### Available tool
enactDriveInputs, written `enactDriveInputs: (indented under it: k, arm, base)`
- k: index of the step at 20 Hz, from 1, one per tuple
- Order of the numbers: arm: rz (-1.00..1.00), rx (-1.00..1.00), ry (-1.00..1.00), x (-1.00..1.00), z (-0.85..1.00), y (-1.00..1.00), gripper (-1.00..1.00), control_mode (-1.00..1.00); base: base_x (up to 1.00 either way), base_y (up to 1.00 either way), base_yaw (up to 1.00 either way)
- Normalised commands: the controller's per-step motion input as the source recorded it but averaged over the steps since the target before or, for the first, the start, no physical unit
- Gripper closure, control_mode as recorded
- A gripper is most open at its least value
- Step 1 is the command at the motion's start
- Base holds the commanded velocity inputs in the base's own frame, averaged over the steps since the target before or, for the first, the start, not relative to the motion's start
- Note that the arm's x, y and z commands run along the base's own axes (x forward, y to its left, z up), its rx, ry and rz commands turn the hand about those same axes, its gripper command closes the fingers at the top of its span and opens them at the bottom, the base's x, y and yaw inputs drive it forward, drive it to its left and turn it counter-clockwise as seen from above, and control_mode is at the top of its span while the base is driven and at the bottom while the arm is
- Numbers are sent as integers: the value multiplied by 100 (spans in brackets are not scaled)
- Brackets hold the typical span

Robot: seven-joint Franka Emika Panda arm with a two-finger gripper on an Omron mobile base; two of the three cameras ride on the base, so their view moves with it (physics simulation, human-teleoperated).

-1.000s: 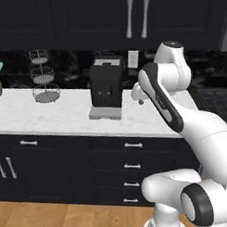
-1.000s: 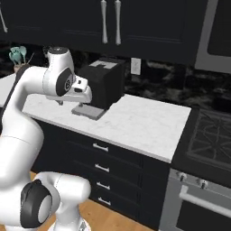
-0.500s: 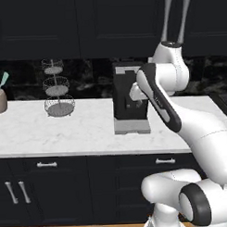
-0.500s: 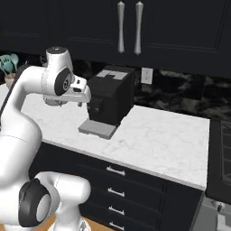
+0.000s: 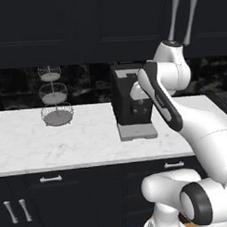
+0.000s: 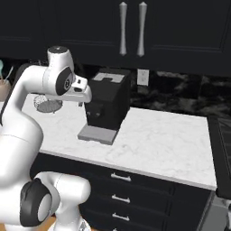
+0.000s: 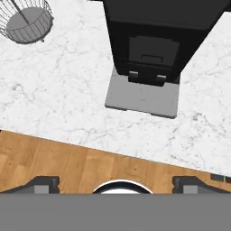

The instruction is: Navigate to the coffee machine.

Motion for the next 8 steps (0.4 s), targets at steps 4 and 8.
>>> enactDriveInputs:
  k: [4, 8]
  arm:
    - [0, 0, 0, 0, 0, 0, -100, 100]
    - [0, 0, 0, 0, 0, 0, -100, 100]
  base:
    - [41, 20, -17]
    - [40, 0, -11]
